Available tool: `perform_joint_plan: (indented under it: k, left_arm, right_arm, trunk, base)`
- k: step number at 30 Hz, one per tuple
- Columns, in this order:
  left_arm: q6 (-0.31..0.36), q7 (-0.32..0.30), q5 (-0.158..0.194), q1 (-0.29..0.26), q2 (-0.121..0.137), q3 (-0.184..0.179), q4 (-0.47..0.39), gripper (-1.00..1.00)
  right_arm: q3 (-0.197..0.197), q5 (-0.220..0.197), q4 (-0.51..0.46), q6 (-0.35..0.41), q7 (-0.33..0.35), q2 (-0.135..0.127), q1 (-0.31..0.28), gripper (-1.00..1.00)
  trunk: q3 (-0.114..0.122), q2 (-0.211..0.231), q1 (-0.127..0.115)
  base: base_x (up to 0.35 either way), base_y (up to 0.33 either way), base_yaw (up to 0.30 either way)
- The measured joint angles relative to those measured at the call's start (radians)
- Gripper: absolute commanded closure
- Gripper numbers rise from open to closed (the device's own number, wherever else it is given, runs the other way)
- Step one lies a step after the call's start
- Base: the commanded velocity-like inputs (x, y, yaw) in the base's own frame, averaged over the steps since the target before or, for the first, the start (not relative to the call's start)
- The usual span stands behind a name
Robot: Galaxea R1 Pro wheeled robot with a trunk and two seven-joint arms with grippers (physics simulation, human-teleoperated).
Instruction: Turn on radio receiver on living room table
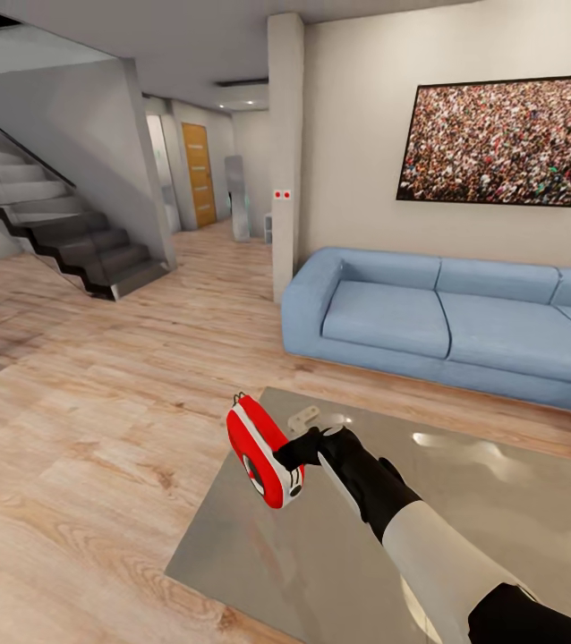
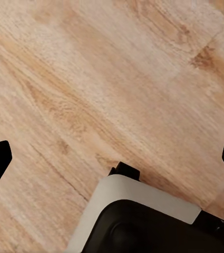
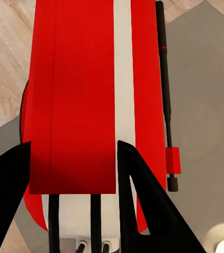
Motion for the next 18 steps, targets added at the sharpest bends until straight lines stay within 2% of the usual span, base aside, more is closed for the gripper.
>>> perform_joint_plan:
  k: [1,2,3,5,6,7,8,9,10,11,12,14,15,16,17,18]
  left_arm:
    - [0.0,0.002,0.0,0.0,0.003,0.002,0.0,-1.0]
    - [0.002,0.003,0.005,0.0,0.035,0.004,-0.005,-1.0]
    - [0.004,0.003,0.007,0.0,0.053,0.003,-0.008,-1.0]
    - [0.003,0.003,0.009,0.0,0.071,0.003,-0.011,-1.0]
    - [0.002,0.003,0.009,0.0,0.08,0.003,-0.014,-1.0]
    - [0.002,0.0,0.008,0.0,0.089,0.002,-0.032,-1.0]
    - [0.002,-0.001,0.007,0.0,0.092,0.001,-0.052,-1.0]
    - [0.002,-0.002,0.007,0.0,0.094,0.0,-0.064,-1.0]
    - [0.002,-0.002,0.006,0.0,0.095,0.0,-0.075,-1.0]
    - [0.002,-0.003,0.006,0.0,0.097,-0.001,-0.096,-1.0]
    - [0.002,-0.004,0.006,0.0,0.098,-0.001,-0.106,-1.0]
    - [0.003,-0.005,0.005,0.0,0.1,-0.002,-0.169,-1.0]
    - [0.007,-0.005,0.005,0.0,0.101,-0.002,-0.213,-1.0]
    - [0.008,-0.006,0.005,0.0,0.101,-0.002,-0.228,-1.0]
    - [0.009,-0.006,0.004,0.0,0.101,-0.002,-0.253,1.0]
    - [0.01,-0.006,0.004,0.0,0.101,-0.003,-0.265,1.0]
  right_arm:
    - [-0.001,0.0,0.0,0.0,0.0,0.0,0.0,1.0]
    - [-0.004,-0.001,0.0,0.003,0.002,-0.002,0.0,1.0]
    - [-0.005,-0.001,0.0,0.004,0.009,-0.006,0.0,1.0]
    - [-0.006,-0.003,0.0,0.006,0.042,-0.016,0.0,1.0]
    - [-0.006,-0.004,0.001,0.007,0.084,-0.023,0.0,1.0]
    - [-0.006,0.009,0.001,0.006,0.169,-0.03,0.0,1.0]
    - [-0.005,-0.017,0.0,0.016,0.25,-0.037,0.001,1.0]
    - [-0.005,-0.034,-0.001,0.02,0.286,-0.041,0.0,1.0]
    - [-0.006,-0.005,0.0,0.011,0.32,-0.048,0.0,1.0]
    - [-0.006,0.019,0.001,0.004,0.389,-0.062,0.0,1.0]
    - [-0.005,-0.004,0.0,0.016,0.429,-0.069,0.001,1.0]
    - [-0.009,-0.004,0.0,0.014,0.57,-0.102,0.0,1.0]
    - [-0.019,0.001,-0.001,0.011,0.618,-0.115,0.0,1.0]
    - [-0.028,0.007,-0.001,0.001,0.629,-0.118,0.0,1.0]
    - [-0.04,0.009,-0.001,0.0,0.643,-0.122,0.0,1.0]
    - [-0.046,0.009,-0.001,0.0,0.649,-0.124,0.0,1.0]
  trunk:
    - [0.0,0.0,0.0]
    - [0.0,0.0,0.0]
    - [0.0,0.0,0.0]
    - [0.0,0.0,0.0]
    - [0.0,0.0,0.0]
    - [0.0,0.0,0.0]
    - [0.0,0.0,0.0]
    - [0.0,0.0,0.0]
    - [0.0,0.0,0.0]
    - [0.0,0.0,0.0]
    - [0.0,0.0,0.0]
    - [0.0,0.0,0.0]
    - [0.0,0.0,0.0]
    - [0.0,0.0,0.0]
    - [0.0,0.0,0.0]
    - [0.0,0.0,0.0]
  base:
    - [0.0,0.0,0.0]
    - [0.0,0.0,0.0]
    - [0.0,0.0,0.0]
    - [0.0,0.0,0.0]
    - [0.0,0.0,0.0]
    - [0.0,0.0,0.0]
    - [0.0,0.0,0.0]
    - [0.0,0.0,0.0]
    - [0.0,0.0,0.0]
    - [0.0,0.0,0.0]
    - [0.0,0.0,0.0]
    - [0.0,0.0,0.0]
    - [0.0,0.0,0.0]
    - [0.0,0.0,0.0]
    - [0.0,0.0,0.0]
    - [0.0,0.0,0.0]
